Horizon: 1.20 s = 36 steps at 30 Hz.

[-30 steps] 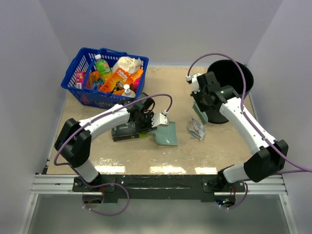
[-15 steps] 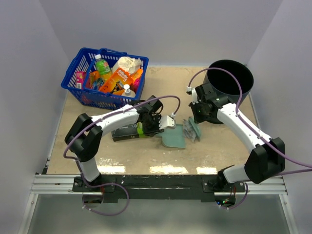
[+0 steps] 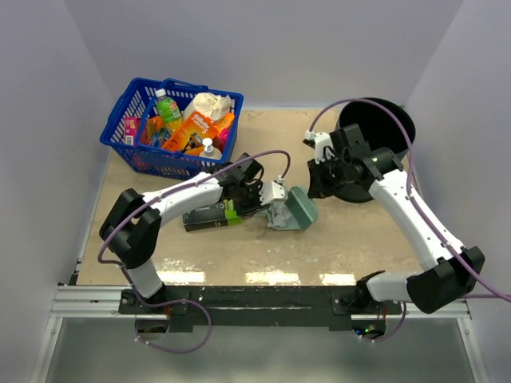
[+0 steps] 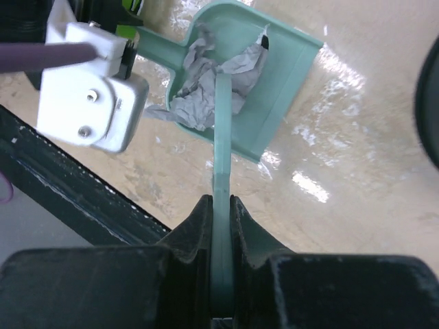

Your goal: Sweep away the paper scraps from the table

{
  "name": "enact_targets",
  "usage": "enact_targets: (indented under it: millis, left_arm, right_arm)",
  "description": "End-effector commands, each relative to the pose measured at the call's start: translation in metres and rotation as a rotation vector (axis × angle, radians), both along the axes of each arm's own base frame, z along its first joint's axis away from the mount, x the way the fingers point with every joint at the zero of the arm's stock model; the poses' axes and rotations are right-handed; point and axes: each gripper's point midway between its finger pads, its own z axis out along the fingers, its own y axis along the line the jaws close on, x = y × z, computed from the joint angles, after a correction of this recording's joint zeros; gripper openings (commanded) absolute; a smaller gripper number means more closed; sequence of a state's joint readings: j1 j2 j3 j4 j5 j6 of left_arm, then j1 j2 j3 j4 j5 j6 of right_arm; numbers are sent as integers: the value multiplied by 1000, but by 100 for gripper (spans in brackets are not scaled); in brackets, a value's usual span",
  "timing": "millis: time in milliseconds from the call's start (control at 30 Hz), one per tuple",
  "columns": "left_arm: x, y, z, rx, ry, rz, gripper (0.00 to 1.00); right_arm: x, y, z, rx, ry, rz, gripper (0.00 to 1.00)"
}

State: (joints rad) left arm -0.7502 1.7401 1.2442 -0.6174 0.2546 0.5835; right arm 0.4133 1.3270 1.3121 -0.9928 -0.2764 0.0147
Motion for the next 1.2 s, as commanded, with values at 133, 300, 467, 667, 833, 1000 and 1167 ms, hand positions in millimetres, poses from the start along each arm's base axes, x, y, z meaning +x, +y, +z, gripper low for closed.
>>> enact_targets:
  millis: [133, 300, 467, 667, 833, 1000, 1167]
  left_arm:
    - [29, 5, 43, -147, -129, 89, 0]
    - [39, 6, 56, -174, -159, 107, 0]
    - [55, 0, 93, -214, -234, 123, 0]
    - [82, -12, 129, -251, -301, 161, 0]
    - [111, -29, 164, -317, -352, 221, 0]
    - [143, -47, 193, -370, -400, 279, 0]
    - [170, -61, 221, -448, -455, 352, 0]
  right_arm:
    - [5, -12, 55, -53, -139, 71, 0]
    - [33, -9, 91, -29, -284, 15, 0]
    - [83, -14, 185, 24, -619, -89, 0]
    - [133, -44, 245, 95, -864, -320, 0]
    - [169, -112, 280, 172, -949, -587, 0]
    - [189, -182, 283, 210, -914, -813, 0]
    - [187, -215, 287, 164, -945, -938, 0]
